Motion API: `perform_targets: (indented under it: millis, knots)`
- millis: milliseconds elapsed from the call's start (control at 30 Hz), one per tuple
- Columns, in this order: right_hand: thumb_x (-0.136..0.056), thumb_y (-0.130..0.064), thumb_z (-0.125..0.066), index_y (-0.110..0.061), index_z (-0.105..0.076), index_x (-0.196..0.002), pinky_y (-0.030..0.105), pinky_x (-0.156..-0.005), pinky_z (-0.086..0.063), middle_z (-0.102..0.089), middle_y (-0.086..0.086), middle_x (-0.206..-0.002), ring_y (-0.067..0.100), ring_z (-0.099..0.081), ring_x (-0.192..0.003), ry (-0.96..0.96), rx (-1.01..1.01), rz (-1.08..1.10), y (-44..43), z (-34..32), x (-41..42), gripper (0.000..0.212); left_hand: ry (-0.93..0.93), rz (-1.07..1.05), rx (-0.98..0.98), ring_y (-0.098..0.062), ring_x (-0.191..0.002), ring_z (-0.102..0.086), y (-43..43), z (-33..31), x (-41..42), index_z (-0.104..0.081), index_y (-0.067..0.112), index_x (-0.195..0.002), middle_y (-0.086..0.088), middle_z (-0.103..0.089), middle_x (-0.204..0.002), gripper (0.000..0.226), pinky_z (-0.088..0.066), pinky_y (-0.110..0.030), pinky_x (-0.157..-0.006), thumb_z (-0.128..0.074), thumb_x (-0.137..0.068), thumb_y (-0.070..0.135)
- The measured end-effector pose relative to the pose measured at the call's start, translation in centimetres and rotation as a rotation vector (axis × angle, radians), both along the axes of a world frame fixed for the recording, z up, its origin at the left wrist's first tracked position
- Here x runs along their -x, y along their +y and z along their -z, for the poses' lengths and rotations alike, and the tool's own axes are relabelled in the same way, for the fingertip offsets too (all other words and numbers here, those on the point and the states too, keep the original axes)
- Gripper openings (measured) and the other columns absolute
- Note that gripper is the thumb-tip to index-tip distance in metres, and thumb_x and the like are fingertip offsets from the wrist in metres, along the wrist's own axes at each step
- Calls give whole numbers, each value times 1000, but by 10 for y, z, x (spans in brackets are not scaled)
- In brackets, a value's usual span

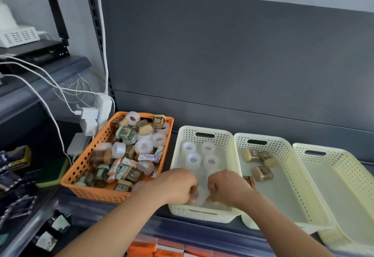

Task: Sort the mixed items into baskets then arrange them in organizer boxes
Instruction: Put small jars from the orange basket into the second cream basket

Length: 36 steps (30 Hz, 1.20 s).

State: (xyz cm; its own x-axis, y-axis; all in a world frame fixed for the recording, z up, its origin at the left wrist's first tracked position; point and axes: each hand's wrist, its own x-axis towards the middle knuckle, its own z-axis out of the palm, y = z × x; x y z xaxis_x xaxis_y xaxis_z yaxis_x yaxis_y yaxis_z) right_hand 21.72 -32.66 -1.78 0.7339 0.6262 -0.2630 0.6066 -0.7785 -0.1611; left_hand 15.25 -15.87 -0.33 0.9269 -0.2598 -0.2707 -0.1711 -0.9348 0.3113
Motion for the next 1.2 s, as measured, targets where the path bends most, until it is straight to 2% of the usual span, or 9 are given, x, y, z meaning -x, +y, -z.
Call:
perform_targets:
  millis: [100, 267, 367, 500, 633, 733, 833, 967, 1200]
  knots:
    - [-85, -36, -62, -25, -65, -99, 28, -81, -49, -66, -5, -100, 17, -60, -95, -54, -112, 9, 4, 2, 0, 18, -27, -21, 39, -6, -61, -46, 3, -3, 5, -70, 19, -98, 13, -47, -68, 14, -30, -19, -51, -58, -91, 21]
    - [-88, -36, -59, -24, -69, -96, 27, -76, -51, -68, -5, -92, 14, -62, -87, -113, -327, -18, 34, -11, 10, 17, -279, -129, 102, -6, -83, -50, 32, -17, 19, -68, 23, -98, 16, -50, -86, 17, -39, -22, -68, -55, -92, 33]
    - [-89, -35, -59, -24, -69, -98, 24, -76, -49, -67, -7, -95, 10, -60, -88, -125, -402, -121, 59, -23, 17, 17, -388, -274, 26, -6, -85, -53, 70, -24, 30, -68, 27, -98, 17, -55, -91, 16, -48, -28, -73, -54, -92, 32]
    - [-90, -34, -56, -22, -69, -98, 24, -78, -46, -65, -4, -98, 12, -56, -95, -161, -431, -263, 97, -28, 26, 20, -426, -430, -139, -11, -96, -52, 121, -20, 46, -66, 26, -101, 12, -55, -99, 14, -48, -29, -77, -56, -92, 30]
    - [-93, -27, -48, -17, -68, -97, 34, -80, -47, -64, 0, -94, 20, -52, -96, -282, -340, -414, 136, -27, 33, 23, -376, -530, -265, -18, -116, -49, 159, -5, 56, -55, 23, -128, 4, -51, -128, 38, -46, -32, -88, -55, -90, 20]
    - [-88, -18, -57, -18, -66, -110, 37, -77, -49, -64, 0, -101, 21, -48, -97, -316, -237, -542, 163, -26, 37, 24, -340, -535, -325, -18, -127, -43, 175, 6, 59, -37, 23, -142, 5, -40, -143, 59, -44, -36, -99, -56, -88, 11]
    - [-83, -20, -67, -18, -61, -118, 39, -81, -49, -62, 2, -111, 23, -46, -101, -312, -35, -627, 184, -22, 36, 36, -345, -501, -367, -19, -130, -39, 182, 13, 57, -34, 21, -145, 4, -37, -147, 66, -40, -36, -102, -55, -85, 3]
    - [-84, -13, -64, -17, -58, -120, 37, -81, -43, -61, 4, -115, 24, -45, -103, -361, 145, -681, 200, -14, 31, 38, -374, -483, -398, -20, -131, -34, 188, 16, 51, -34, 21, -145, 3, -37, -145, 67, -37, -37, -105, -52, -85, -1]
    - [-82, -16, -65, -15, -55, -122, 40, -87, -44, -58, 8, -114, 27, -48, -108, -399, 68, -639, 210, 3, 24, 41, -373, -455, -266, -17, -124, -45, 196, 14, 54, -43, 23, -140, 7, -44, -138, 55, -40, -35, -104, -62, -88, 21]
